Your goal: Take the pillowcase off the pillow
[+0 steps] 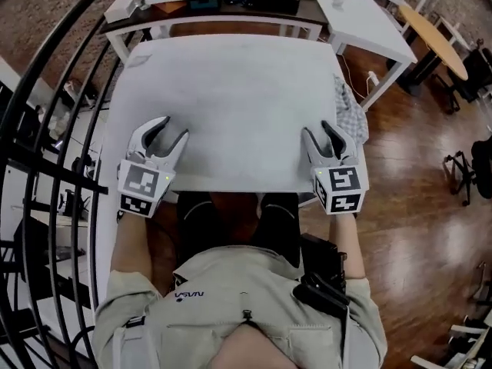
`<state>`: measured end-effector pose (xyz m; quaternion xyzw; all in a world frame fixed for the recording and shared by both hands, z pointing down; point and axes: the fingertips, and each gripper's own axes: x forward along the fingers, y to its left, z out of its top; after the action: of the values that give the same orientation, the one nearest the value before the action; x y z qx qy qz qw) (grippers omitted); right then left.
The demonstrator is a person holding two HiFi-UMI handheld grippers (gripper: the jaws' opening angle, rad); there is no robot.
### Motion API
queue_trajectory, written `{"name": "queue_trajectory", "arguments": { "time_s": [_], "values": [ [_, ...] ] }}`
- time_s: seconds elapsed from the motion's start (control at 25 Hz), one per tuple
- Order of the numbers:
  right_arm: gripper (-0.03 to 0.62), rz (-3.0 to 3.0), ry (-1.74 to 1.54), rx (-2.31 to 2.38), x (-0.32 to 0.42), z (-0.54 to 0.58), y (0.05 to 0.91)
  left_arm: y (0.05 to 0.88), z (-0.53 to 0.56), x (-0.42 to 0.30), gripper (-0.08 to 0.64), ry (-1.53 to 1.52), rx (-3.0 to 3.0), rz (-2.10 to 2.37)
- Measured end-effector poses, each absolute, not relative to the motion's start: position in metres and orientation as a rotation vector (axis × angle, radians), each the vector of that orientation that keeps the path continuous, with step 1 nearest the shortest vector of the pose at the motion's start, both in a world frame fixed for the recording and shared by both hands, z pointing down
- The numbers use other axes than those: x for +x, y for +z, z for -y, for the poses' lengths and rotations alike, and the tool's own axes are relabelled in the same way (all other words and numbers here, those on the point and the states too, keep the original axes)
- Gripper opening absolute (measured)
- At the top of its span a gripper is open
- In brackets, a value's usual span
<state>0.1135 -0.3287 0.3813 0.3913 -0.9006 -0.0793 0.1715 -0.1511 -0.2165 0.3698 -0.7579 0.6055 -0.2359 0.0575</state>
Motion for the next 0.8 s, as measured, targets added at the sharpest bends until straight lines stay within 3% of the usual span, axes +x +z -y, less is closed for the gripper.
{"name": "queue_trajectory", "arguments": {
  "time_s": [0.44, 0.68, 0.8],
  "values": [
    [0.157, 2.358, -0.249, 1.315, 0.126, 0.427, 0.405, 0.410, 0.306, -0.127, 0.147, -0.476, -2.432, -1.873],
    [0.158, 2.496, -0.255, 1.400, 0.136, 0.407, 0.370, 0.377, 0.277, -0.136, 0.134, -0.331, -2.237, -1.974],
    [0.082, 2.636, -0.259, 1.454, 0.140, 0.365, 0.340, 0.346, 0.232, -0.133, 0.079, -0.166, -2.189, -2.021]
  ]
}}
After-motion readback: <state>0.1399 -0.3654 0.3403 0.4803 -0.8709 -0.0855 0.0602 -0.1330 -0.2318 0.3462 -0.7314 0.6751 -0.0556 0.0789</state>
